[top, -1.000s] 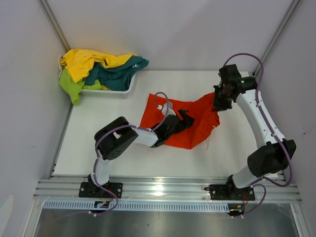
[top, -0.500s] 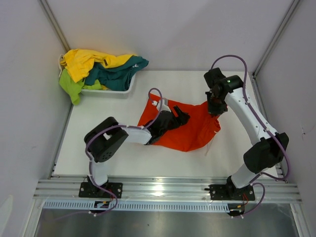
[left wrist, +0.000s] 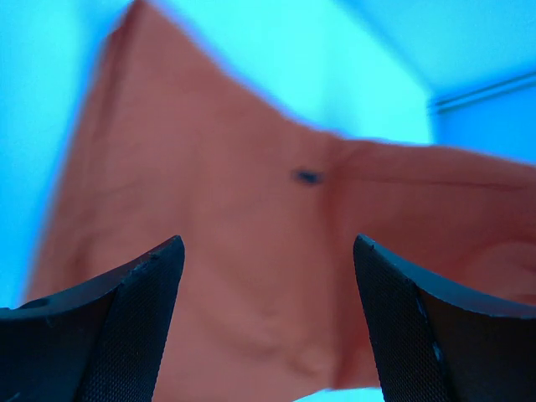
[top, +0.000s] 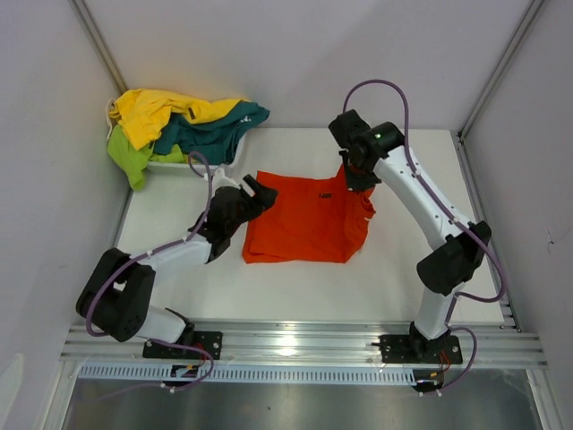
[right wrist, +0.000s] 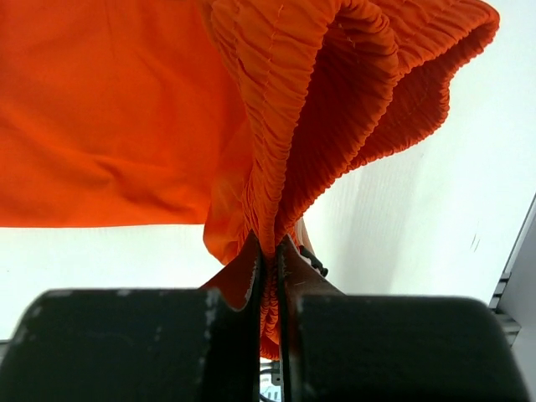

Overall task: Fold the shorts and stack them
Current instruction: Fold the shorts

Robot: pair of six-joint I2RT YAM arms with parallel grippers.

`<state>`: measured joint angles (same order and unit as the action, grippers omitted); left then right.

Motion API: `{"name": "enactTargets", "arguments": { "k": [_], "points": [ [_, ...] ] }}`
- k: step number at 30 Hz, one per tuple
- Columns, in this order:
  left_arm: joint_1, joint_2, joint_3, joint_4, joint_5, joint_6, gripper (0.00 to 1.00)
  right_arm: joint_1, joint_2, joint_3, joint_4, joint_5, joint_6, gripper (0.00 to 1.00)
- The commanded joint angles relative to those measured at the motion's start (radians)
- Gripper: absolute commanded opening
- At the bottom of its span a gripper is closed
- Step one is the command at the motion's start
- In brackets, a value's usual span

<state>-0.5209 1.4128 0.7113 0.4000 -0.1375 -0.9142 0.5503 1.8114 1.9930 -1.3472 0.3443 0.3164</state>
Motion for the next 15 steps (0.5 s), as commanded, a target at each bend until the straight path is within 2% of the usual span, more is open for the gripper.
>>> {"name": "enactTargets", "arguments": {
  "k": [1, 8, 13, 15],
  "points": [
    [0.042, -0.034, -0.111, -0.053, 0.013, 0.053, 0.84, 0.025, 0.048, 0.091, -0.13, 0.051, 0.012, 0.0],
    [0.145, -0.052, -0.285, -0.006, 0.006, 0.047, 0.82, 0.071, 0.149, 0.197, -0.17, 0.09, 0.001, 0.0],
    [0.159, -0.061, -0.311, -0.018, -0.037, 0.058, 0.82, 0.086, 0.18, 0.211, -0.17, 0.096, 0.001, 0.0],
    [0.16, -0.019, -0.303, -0.015, -0.025, 0.06, 0.81, 0.094, 0.189, 0.224, -0.161, 0.093, 0.001, 0.0]
  ]
}}
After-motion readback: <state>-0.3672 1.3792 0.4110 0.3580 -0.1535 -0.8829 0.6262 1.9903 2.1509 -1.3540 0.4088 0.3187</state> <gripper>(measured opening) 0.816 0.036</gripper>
